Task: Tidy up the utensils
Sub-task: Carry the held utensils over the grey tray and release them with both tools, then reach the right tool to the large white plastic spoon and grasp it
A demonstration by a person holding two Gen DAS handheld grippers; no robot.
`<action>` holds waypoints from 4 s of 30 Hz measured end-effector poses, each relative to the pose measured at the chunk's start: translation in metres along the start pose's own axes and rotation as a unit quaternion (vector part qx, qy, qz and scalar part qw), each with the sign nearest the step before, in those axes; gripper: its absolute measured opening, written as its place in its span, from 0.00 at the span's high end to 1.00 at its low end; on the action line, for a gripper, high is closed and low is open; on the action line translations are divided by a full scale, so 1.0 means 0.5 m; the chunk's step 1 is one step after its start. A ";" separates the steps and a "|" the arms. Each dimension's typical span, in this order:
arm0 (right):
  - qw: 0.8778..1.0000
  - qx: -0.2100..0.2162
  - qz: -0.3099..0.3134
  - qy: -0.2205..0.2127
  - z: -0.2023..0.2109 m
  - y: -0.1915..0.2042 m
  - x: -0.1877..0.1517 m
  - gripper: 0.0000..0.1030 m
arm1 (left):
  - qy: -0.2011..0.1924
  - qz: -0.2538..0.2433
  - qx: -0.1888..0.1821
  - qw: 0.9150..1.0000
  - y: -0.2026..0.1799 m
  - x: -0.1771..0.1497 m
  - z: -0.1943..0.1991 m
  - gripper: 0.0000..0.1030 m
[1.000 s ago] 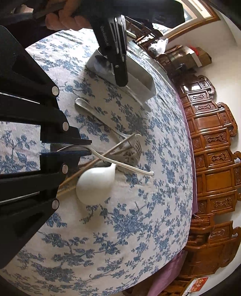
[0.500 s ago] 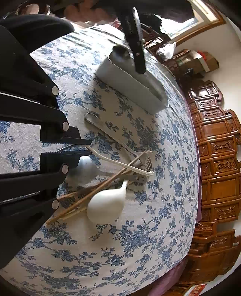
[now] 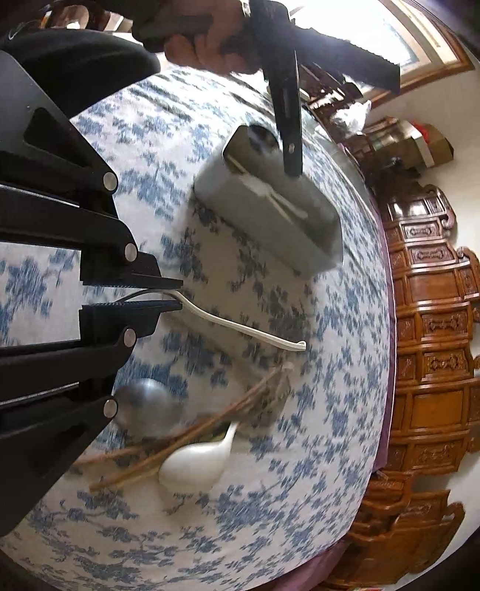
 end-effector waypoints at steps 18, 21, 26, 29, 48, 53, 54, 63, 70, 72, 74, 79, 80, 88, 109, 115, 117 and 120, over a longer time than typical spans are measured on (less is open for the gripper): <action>0.999 0.035 0.024 0.000 -0.031 0.142 0.059 0.93 | 0.016 0.024 0.001 1.000 0.069 -0.018 -0.027 0.98; 0.999 0.037 0.027 0.000 -0.037 0.164 0.066 0.93 | 0.007 0.022 0.005 1.000 0.085 -0.032 0.008 0.98; 0.999 0.039 0.033 -0.003 -0.048 0.209 0.079 0.93 | -0.015 0.009 0.028 0.999 0.110 -0.059 0.072 0.96; 0.999 0.034 0.038 -0.004 -0.059 0.234 0.088 0.93 | -0.027 0.007 0.046 0.999 0.136 -0.073 0.108 0.77; 0.998 -0.011 0.042 0.034 -0.196 0.292 0.106 0.93 | -0.070 0.029 0.076 0.994 0.222 -0.132 0.208 0.26; 0.999 -0.012 0.037 0.038 -0.212 0.290 0.102 0.90 | -0.070 0.030 0.072 0.995 0.222 -0.136 0.210 0.26; 0.998 -0.014 0.037 0.038 -0.213 0.289 0.102 0.89 | -0.070 0.029 0.072 0.995 0.222 -0.137 0.209 0.26; 0.999 -0.007 0.044 0.028 -0.180 0.292 0.106 0.84 | -0.072 0.023 0.070 0.995 0.209 -0.136 0.211 0.26; 0.999 0.004 0.043 0.005 -0.119 0.295 0.115 0.81 | -0.079 0.012 0.064 0.995 0.187 -0.134 0.226 0.26; 0.999 0.006 0.037 -0.004 -0.091 0.284 0.108 0.71 | -0.083 0.007 0.061 0.995 0.177 -0.132 0.232 0.26; 0.999 0.003 0.035 -0.011 -0.054 0.263 0.096 0.70 | -0.085 0.002 0.057 0.995 0.163 -0.130 0.236 0.26; 0.999 -0.015 0.025 -0.027 0.031 0.186 0.062 0.68 | -0.087 -0.018 0.048 0.995 0.123 -0.124 0.240 0.26; 0.999 -0.021 0.020 -0.031 0.051 0.164 0.054 0.66 | -0.088 -0.024 0.046 0.995 0.111 -0.124 0.241 0.26; 0.995 -0.084 -0.012 -0.049 0.150 -0.032 0.004 0.65 | -0.083 -0.058 0.024 0.995 0.018 -0.127 0.232 0.26; 0.993 -0.104 -0.041 -0.028 0.051 -0.217 0.045 0.52 | -0.037 -0.089 -0.032 0.995 -0.175 -0.051 0.103 0.26; 0.992 -0.128 -0.010 -0.015 -0.003 -0.211 0.090 0.52 | -0.027 -0.091 -0.041 0.995 -0.190 -0.041 0.076 0.26; 0.990 -0.140 -0.001 -0.004 -0.023 -0.214 0.096 0.52 | -0.026 -0.088 -0.044 0.995 -0.191 -0.039 0.071 0.26; 0.987 -0.160 0.005 0.008 -0.039 -0.224 0.100 0.52 | -0.023 -0.084 -0.048 0.995 -0.192 -0.041 0.062 0.26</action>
Point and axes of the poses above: each gripper's, at about its wrist camera, not at the fingertips, and z roughly against the way its jaws point, y to its left, x to its top, the point moved 7 cm from there along -z, roughly the way its jaws point, and after that the axes turned 13 degrees about -z, right-handed, at the moved point
